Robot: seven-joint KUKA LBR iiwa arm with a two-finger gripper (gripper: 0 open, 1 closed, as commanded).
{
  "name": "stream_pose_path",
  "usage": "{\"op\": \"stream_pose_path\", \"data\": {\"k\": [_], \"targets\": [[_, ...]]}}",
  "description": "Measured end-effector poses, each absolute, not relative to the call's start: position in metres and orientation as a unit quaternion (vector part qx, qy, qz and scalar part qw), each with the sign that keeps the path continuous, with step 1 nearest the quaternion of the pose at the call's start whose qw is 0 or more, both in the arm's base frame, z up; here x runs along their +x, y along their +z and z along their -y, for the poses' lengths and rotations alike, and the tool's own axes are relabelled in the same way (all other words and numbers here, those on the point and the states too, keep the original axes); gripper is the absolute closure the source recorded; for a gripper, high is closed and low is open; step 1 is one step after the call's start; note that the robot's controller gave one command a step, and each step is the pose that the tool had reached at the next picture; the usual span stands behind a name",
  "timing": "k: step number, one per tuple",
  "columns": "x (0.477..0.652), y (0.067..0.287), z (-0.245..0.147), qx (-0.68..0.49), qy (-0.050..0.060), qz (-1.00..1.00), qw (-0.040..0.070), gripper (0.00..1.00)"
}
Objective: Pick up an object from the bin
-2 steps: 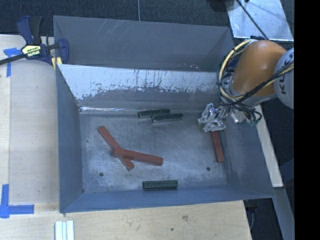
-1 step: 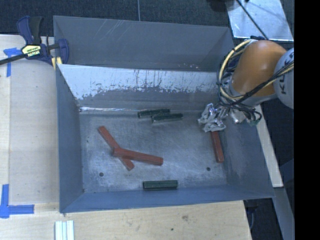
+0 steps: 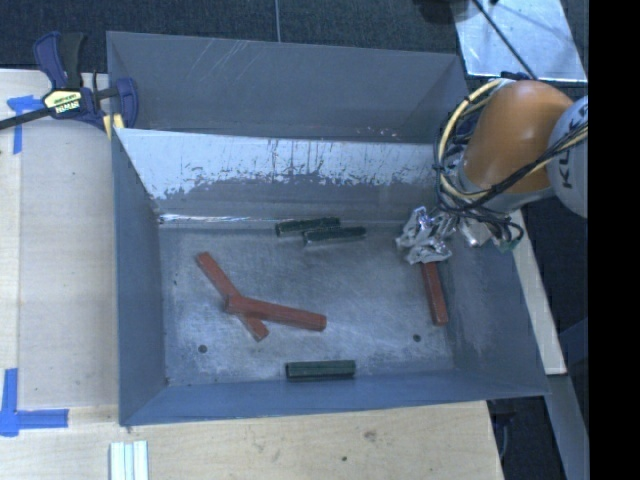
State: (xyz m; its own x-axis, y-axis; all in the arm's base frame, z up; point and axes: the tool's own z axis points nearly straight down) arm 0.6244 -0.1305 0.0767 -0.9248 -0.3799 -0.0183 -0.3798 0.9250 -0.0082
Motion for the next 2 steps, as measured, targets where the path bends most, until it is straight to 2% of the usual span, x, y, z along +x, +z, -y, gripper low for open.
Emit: {"op": "stream_pose_path", "data": {"k": [1,2], "targets": [[0.6238,0.0756,0.1291,-0.193,0.0,-0.981,0.009,0.0],[0.6238,0.0756,0.1291,-0.194,-0.001,-0.981,0.009,0.0]]}}
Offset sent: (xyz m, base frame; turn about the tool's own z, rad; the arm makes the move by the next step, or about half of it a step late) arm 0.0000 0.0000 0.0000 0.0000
